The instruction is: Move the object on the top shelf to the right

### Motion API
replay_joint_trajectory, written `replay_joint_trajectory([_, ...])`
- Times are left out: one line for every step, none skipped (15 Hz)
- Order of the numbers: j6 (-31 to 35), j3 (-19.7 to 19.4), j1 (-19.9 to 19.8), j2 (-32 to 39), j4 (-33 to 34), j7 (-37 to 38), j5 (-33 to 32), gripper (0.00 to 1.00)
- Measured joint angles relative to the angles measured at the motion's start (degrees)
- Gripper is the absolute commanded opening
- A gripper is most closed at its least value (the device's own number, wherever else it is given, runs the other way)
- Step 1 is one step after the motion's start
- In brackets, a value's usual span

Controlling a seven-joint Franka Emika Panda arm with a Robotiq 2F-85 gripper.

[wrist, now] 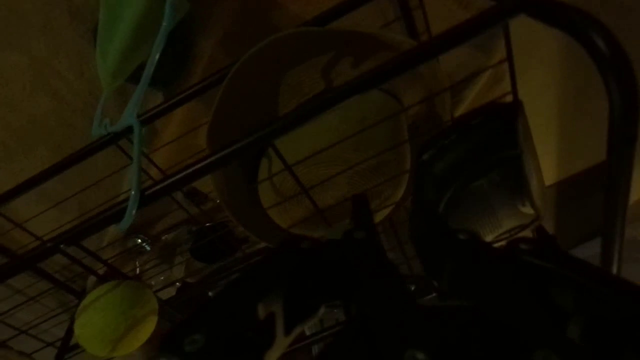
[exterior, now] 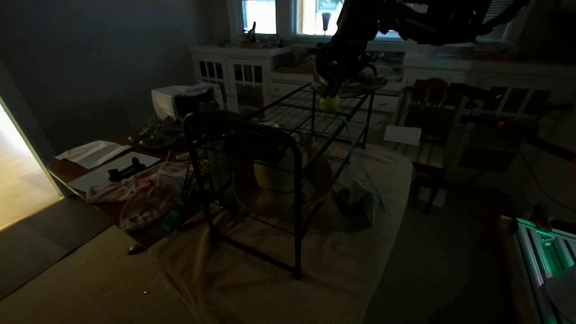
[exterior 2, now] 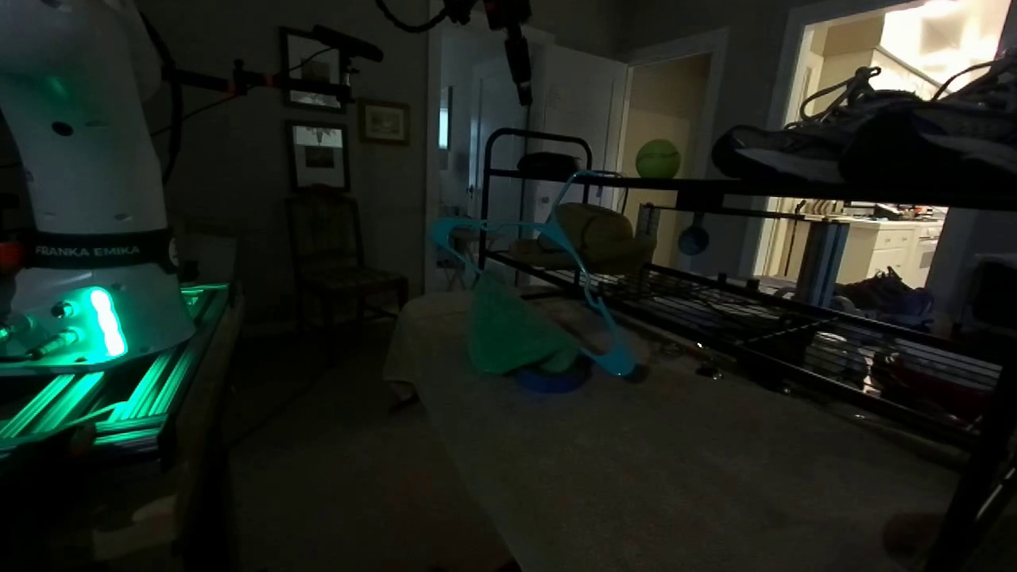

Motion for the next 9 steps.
replay_joint_trajectory([0.2,0.2,0.0,1.1,1.4,3.2,0.0,0.00])
replay_joint_trajectory([0.6,0.4,0.0,2.2,2.7,6.3,0.0,0.00])
replay_joint_trajectory([1.2,0.7,0.0,3.2,3.7,9.5,0.0,0.00])
replay_joint_trajectory([1.9,0.9,0.0,4.1,4.6,12.7,0.0,0.00])
replay_joint_trajectory([2.4,1.0,0.1,4.9,5.3,15.8,0.1,0.00])
replay_joint_trajectory([2.5,1.1,0.2,5.7,6.0,18.6,0.4,0.00])
replay_joint_trajectory([2.5,1.1,0.4,6.4,6.6,21.1,1.2,0.01])
replay_joint_trajectory([2.5,1.1,0.6,7.1,7.1,22.6,2.3,0.01])
replay_joint_trajectory([2.5,1.1,0.8,7.6,7.5,23.3,3.1,0.01])
